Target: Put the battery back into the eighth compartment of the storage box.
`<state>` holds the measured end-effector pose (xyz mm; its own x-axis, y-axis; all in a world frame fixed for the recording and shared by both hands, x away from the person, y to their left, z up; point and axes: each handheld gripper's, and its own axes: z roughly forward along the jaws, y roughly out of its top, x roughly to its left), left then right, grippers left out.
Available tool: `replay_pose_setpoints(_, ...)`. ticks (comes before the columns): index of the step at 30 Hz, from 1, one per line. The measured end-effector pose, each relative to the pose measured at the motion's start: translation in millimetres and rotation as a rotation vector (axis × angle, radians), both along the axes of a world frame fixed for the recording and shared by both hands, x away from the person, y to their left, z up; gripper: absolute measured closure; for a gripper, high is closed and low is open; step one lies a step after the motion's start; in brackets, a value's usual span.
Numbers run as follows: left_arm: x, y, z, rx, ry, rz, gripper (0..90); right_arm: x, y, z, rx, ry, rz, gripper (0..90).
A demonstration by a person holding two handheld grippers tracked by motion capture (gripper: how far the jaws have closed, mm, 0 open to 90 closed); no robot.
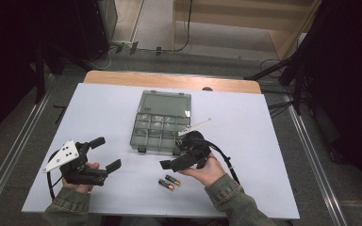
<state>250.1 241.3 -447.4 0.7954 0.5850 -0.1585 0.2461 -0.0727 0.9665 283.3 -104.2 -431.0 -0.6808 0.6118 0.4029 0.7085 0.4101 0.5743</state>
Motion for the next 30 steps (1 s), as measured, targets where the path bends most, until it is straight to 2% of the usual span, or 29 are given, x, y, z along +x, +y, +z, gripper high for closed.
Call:
replay_pose_setpoints(9,0.2,-0.3,0.0,0.001,0.0,-0.002,0.0,-5.1,16.8,-10.6,-0.198,-0.024,0.084,0.0)
replay_pose_setpoints(16,0.4,-0.5,-0.1,0.001,0.002,-0.004,0.0,-6.3,21.8,-16.2,-0.277,-0.026,0.102,0.0)
replay_pose_setpoints(24,0.8,-0.8,-0.3,0.002,0.003,-0.007,0.0,-7.0,28.3,-26.4,-0.421,-0.031,0.121,0.0)
replay_pose_setpoints(28,1.0,-0.8,-0.4,0.002,0.005,-0.008,0.0,-7.6,30.3,-29.6,-0.476,-0.04,0.113,2.8)
replay_pose_setpoints(30,1.0,-0.9,-0.4,0.002,0.006,-0.009,0.0,-7.9,31.2,-31.2,-0.5,-0.048,0.114,7.4)
